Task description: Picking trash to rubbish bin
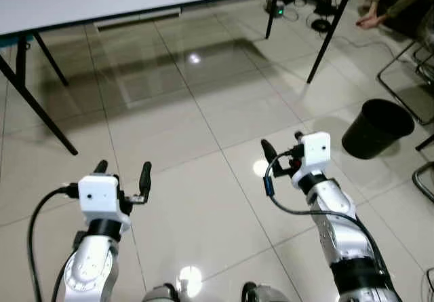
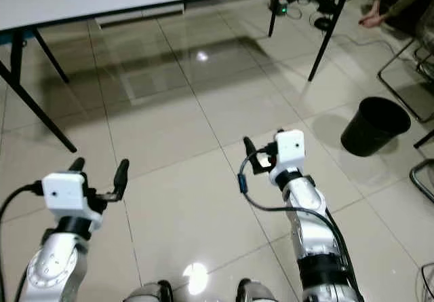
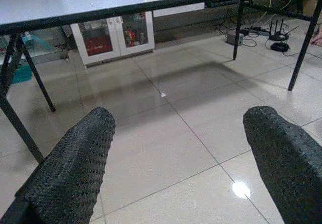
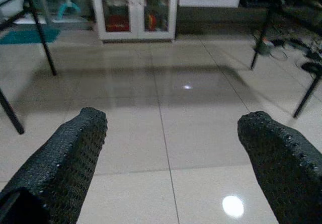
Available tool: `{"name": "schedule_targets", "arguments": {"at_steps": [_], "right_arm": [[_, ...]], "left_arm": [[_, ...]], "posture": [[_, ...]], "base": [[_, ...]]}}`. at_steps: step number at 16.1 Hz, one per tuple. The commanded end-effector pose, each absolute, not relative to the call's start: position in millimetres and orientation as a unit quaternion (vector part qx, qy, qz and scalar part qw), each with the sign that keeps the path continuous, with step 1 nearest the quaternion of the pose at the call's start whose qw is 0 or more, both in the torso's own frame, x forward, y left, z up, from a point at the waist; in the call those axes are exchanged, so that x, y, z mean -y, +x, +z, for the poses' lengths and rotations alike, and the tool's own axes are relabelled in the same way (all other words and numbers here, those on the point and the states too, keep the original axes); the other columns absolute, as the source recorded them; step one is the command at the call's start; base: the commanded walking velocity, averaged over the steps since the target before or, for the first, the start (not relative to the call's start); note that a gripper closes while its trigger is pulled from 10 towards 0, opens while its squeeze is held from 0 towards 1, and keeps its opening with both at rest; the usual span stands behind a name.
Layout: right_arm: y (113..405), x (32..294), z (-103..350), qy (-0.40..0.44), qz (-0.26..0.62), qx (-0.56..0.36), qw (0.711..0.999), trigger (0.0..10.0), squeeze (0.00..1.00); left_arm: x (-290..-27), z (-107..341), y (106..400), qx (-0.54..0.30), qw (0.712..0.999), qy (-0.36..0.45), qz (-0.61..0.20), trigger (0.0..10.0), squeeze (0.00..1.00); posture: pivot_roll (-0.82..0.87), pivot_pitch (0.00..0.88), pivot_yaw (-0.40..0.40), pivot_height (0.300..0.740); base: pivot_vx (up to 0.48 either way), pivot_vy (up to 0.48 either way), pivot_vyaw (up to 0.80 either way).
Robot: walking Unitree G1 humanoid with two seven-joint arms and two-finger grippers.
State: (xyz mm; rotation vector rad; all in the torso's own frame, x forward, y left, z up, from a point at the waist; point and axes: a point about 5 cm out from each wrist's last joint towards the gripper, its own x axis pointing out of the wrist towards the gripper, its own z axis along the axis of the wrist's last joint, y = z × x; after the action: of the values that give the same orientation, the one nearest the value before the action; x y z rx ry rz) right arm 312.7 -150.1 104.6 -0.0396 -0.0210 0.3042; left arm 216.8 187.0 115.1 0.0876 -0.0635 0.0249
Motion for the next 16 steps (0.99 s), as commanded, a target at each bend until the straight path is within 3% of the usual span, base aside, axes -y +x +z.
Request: {"name": "schedule_targets", "arguments": {"at_steps": [1, 5, 9, 16], "right_arm": [[309, 145, 106, -0.035, 0.171, 0.006, 0.985, 10.0, 0.00], [312, 121, 123, -0.037, 0.196, 0.031, 0.979, 10.0, 0.00], [314, 108, 141, -0.020, 0.178, 0.061, 0.982, 10.0, 0.00], [315, 106, 145, -0.020, 0.176, 0.063, 0.982, 10.0, 0.00]], "left_arm": [[-185, 120, 215, 0.026, 0.998, 0.053, 0.018, 10.0, 0.00], [-186, 128, 223, 0.020, 0.999, 0.041, 0.029, 10.0, 0.00], [-193, 154, 237, 0.070, 0.994, 0.023, 0.081, 10.0, 0.00], [-185, 149, 237, 0.052, 0.995, 0.005, 0.081, 10.0, 0.00]], "posture": [[0.00, 0.176, 0.005, 0.740], [-0.01, 0.168, -0.008, 0.740], [-0.01, 0.162, -0.017, 0.740], [-0.01, 0.164, -0.012, 0.740]], "base": [[0.000, 0.000, 0.00], [0.077, 0.000, 0.00], [0.401, 0.000, 0.00], [0.471, 0.000, 0.00]]}}
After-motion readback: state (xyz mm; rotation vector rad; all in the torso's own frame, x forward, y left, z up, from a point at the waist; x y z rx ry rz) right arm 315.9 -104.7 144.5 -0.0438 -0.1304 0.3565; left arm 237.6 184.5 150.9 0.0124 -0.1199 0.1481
